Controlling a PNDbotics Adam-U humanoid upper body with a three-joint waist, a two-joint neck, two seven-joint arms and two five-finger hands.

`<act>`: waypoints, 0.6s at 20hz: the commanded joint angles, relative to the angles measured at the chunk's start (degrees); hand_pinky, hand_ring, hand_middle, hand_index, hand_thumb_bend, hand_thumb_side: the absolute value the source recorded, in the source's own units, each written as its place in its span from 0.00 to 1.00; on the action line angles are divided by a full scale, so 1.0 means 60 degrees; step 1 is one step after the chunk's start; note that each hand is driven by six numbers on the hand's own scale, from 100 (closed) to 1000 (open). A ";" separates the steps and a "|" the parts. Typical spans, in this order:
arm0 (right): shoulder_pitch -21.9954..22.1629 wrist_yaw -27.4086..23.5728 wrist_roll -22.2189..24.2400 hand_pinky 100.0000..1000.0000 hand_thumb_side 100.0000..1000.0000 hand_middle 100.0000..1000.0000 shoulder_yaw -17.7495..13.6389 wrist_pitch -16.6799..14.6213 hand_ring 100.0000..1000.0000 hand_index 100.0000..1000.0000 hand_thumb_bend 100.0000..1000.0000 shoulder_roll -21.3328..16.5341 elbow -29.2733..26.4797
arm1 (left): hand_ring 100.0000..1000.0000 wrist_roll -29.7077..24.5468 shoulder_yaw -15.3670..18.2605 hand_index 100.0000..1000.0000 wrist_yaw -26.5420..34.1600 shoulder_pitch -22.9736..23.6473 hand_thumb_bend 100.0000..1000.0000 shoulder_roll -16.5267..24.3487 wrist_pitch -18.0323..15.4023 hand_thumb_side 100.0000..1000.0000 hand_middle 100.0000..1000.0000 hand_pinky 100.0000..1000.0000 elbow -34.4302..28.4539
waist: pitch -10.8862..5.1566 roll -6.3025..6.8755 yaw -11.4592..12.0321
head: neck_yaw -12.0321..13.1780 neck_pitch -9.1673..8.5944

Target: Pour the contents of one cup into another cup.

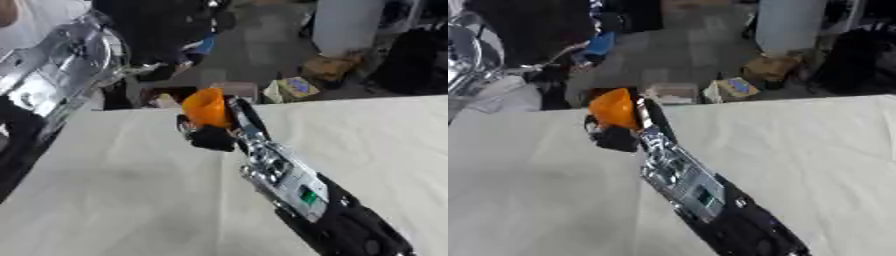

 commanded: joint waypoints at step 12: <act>0.0591 -0.0407 -0.0246 0.40 0.16 0.42 -0.0431 0.0291 0.42 0.53 0.00 -0.1112 -0.1860 | 0.28 0.1951 0.1829 0.79 0.2513 0.1121 0.00 0.0535 0.3023 0.10 0.40 0.00 -0.1308 | -0.0279 -0.0327 -0.0287 | 0.0665 0.0238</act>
